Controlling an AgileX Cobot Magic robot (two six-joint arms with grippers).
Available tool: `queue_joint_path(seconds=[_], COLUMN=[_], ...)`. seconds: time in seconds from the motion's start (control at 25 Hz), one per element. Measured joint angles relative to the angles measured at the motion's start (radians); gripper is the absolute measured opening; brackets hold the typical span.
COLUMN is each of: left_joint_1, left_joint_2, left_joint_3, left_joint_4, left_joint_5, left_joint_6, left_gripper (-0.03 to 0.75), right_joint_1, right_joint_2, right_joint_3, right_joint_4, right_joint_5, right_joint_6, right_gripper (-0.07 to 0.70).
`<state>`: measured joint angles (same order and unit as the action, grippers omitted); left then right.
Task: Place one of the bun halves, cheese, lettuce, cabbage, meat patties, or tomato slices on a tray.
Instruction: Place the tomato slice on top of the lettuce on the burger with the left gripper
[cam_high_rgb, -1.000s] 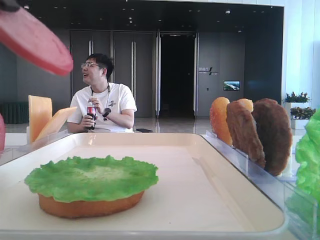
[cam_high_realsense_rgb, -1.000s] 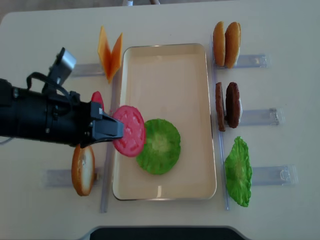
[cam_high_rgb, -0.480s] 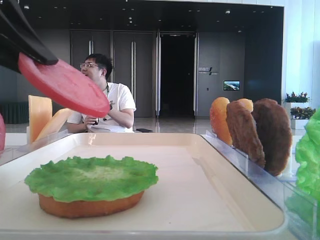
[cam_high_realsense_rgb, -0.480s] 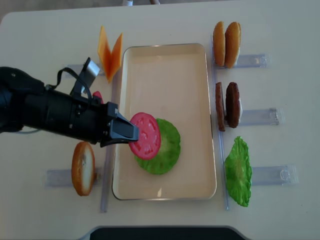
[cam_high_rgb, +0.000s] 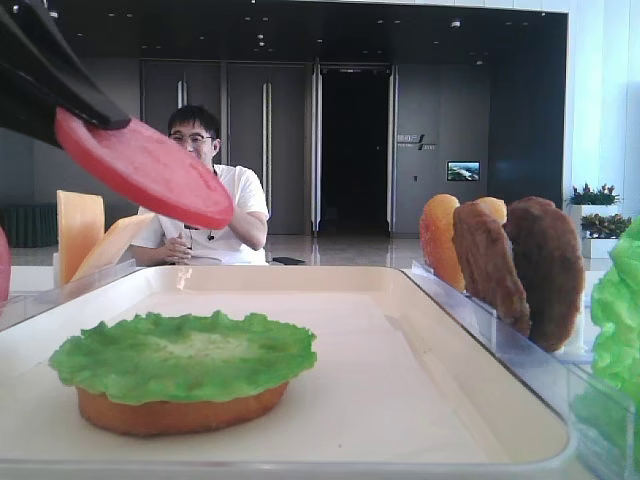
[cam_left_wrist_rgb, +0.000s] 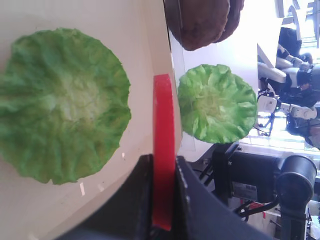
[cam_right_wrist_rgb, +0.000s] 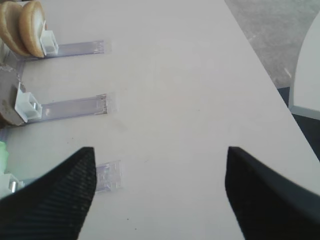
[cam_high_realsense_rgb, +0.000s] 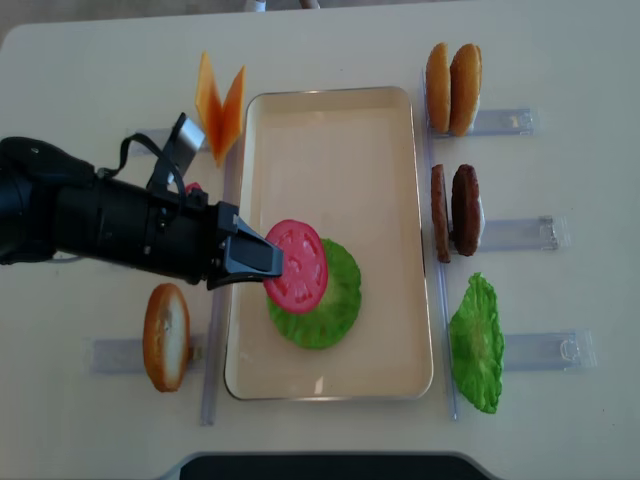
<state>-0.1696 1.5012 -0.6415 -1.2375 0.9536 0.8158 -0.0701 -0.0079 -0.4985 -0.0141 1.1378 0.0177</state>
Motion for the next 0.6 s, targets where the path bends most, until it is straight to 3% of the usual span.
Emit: queue_joint_path(seconds=[0.6], left_joint_1=[0.001], left_joint_2=[0.000], left_joint_3=[0.000], left_joint_4=[-0.044], left_joint_5=[-0.016], left_joint_6=[0.009], left_gripper=[0.062], right_joint_1=[0.000], right_joint_2=[0.000], right_joint_3=[0.000], right_joint_4=[0.000], right_joint_5=[0.000], right_joint_6=[0.000], right_gripper=[0.538])
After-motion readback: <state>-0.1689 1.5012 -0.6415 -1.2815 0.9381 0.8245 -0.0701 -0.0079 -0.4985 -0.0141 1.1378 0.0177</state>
